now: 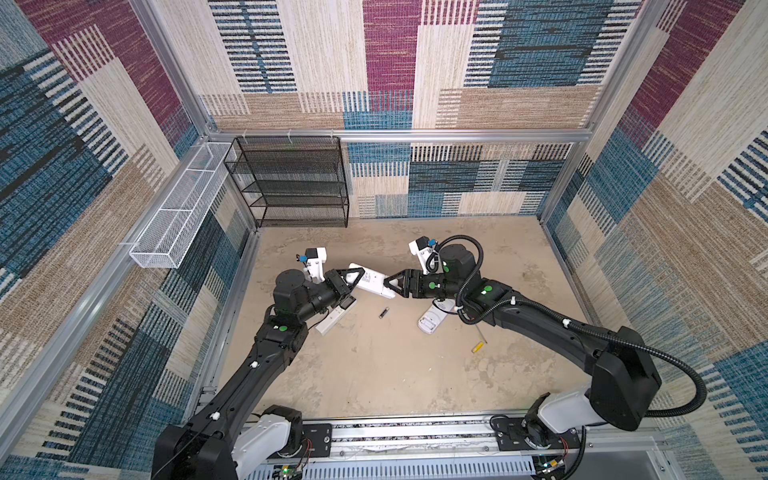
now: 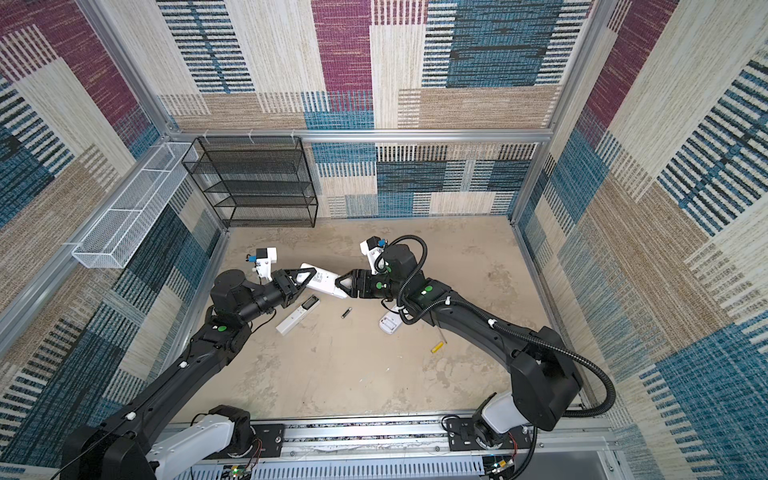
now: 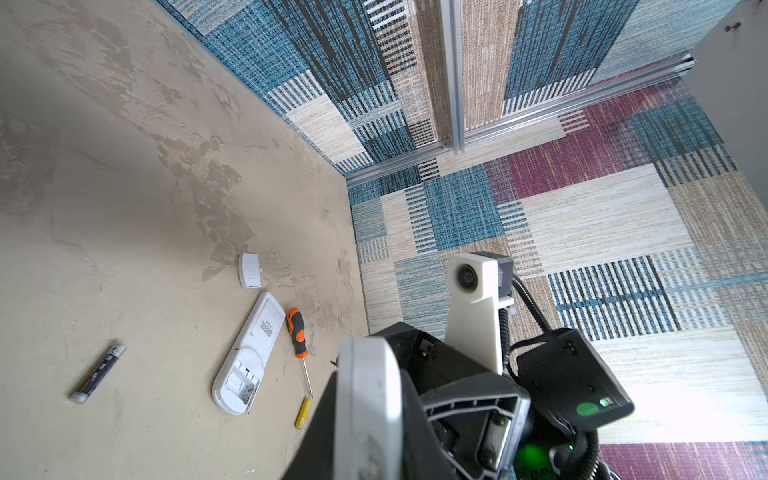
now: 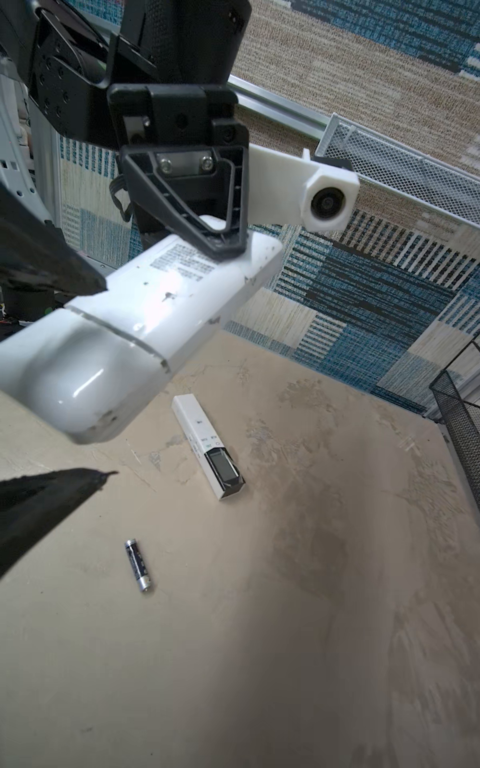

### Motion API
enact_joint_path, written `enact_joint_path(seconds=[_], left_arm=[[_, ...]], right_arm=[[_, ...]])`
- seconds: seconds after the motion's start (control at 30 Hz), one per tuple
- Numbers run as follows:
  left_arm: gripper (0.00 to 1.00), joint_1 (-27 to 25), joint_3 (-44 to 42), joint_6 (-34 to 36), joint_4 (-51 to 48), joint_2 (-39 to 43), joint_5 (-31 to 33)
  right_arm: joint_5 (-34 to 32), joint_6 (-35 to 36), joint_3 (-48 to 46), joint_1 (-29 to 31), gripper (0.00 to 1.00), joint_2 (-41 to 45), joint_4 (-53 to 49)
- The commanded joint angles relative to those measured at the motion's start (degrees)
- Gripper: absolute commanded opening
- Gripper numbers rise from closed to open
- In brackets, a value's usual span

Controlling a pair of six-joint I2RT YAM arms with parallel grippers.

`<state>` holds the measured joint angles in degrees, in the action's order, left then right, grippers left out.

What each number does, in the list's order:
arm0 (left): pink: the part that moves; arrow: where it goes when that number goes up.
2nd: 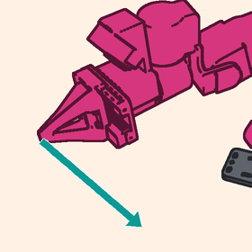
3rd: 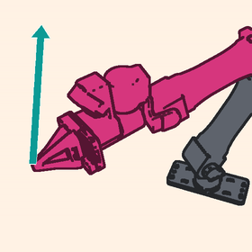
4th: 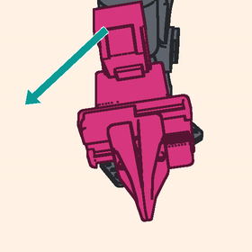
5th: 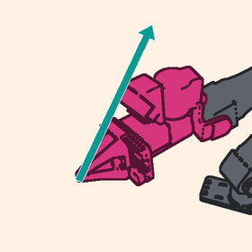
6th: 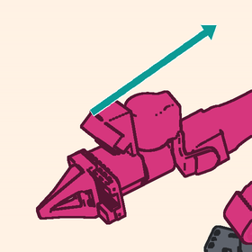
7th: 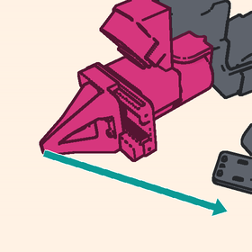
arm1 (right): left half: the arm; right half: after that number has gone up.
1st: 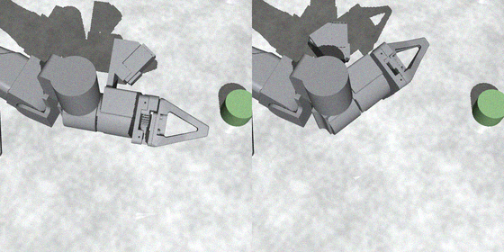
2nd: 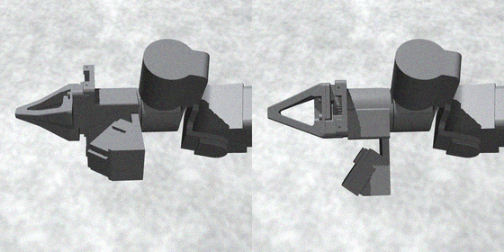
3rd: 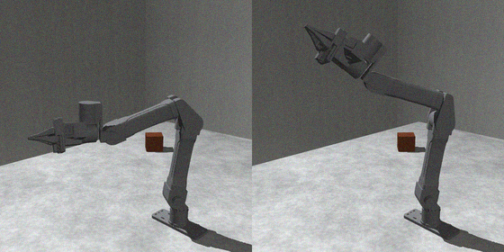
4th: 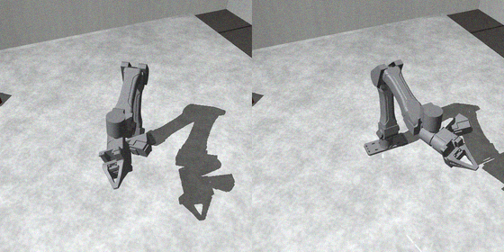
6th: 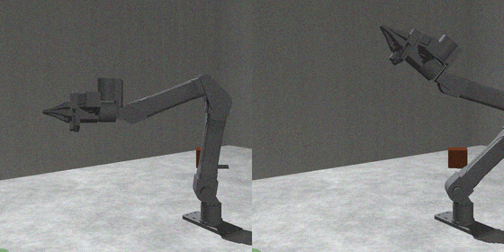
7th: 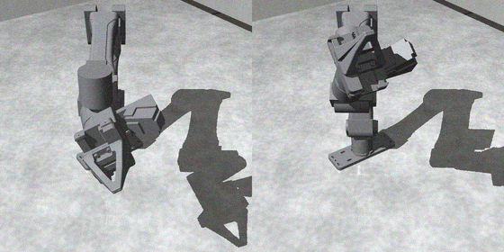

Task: Unload the batteries from the remote control

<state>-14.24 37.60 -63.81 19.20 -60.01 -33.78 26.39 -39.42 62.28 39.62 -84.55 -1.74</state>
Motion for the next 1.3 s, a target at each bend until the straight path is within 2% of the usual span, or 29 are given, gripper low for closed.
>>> enact_joint_path(seconds=[0.0,0.17,0.37,0.6,0.77,0.87,0.93,1.03,1.27], left_arm=[[0.0,0.1,-0.4,-1.1,4.4,0.1,-1.4],[0.0,0.1,-0.4,-1.2,4.7,-0.3,-1.3],[0.0,0.2,-0.3,-1.0,4.8,-0.7,-1.4],[0.0,0.2,-0.3,0.2,3.7,-0.9,-1.2],[0.0,0.2,-0.8,0.4,3.9,-1.7,-1.2],[0.0,0.1,-1.3,-0.2,5.3,-2.2,-1.3],[0.0,0.2,-1.1,-0.3,5.5,-2.4,-1.4],[0.0,0.2,-0.9,0.1,5.4,-2.6,-1.3],[0.0,0.2,-0.6,0.8,5.4,-3.1,-1.2]], right_arm=[[2.7,-2.7,-0.4,-0.1,0.66,-0.6,2.6],[3.7,-3.8,-1.2,-0.3,0.56,-1.4,2.8],[5.1,-5.4,-1.7,-1.0,0.34,-2.3,3.7],[6.0,-6.2,-2.2,-1.8,0.25,-2.0,4.1],[5.8,-6.0,-1.8,-2.0,0.26,-1.7,3.6],[5.8,-6.3,-2.3,-2.1,0.42,-1.9,3.5],[6.5,-6.8,-2.8,-2.1,0.48,-2.5,3.5],[8.6,-7.9,-3.5,-2.1,0.47,-3.6,4.4],[9.3,-7.4,-3.2,-2.2,0.34,-4.4,2.9]])
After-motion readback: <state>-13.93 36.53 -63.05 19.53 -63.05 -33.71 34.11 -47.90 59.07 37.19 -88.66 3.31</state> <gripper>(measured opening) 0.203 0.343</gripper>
